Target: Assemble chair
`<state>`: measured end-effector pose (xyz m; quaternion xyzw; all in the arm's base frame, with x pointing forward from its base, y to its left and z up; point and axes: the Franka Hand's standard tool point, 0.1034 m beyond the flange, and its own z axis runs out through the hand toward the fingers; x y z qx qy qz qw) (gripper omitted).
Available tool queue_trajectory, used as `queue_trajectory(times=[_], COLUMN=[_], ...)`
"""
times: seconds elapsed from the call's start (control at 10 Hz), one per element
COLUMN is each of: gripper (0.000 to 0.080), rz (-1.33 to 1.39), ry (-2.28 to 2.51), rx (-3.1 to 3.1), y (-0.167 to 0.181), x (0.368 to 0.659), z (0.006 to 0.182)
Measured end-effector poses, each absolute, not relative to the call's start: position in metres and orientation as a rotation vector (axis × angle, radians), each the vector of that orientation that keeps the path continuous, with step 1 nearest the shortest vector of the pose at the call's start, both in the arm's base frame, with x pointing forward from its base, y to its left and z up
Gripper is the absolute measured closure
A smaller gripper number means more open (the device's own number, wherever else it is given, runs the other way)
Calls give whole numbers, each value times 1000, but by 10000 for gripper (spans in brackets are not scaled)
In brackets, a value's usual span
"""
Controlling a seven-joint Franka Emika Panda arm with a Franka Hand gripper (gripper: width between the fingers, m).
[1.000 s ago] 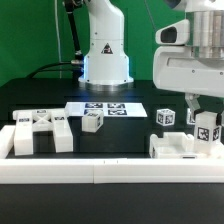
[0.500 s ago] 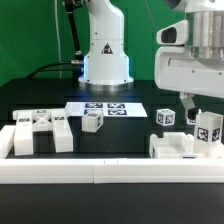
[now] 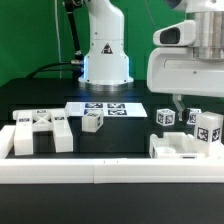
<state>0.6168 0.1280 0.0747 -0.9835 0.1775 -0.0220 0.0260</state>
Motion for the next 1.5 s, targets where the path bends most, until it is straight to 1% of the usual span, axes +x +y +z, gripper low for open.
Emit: queue_trajectory(times=[0.6, 0.9, 1.0, 1.2, 1.3, 1.5], gripper=[151, 151, 151, 418, 511, 511], rz=[-81, -83, -82, -83, -83, -81], ry=[-320, -583, -597, -590, -542, -398], rx=[-3096, -3070, -3067, -3069, -3077, -3095], y=[121, 119, 119, 118, 118, 119], x=[618, 618, 618, 618, 618, 618], z=[73, 73, 73, 73, 73, 73])
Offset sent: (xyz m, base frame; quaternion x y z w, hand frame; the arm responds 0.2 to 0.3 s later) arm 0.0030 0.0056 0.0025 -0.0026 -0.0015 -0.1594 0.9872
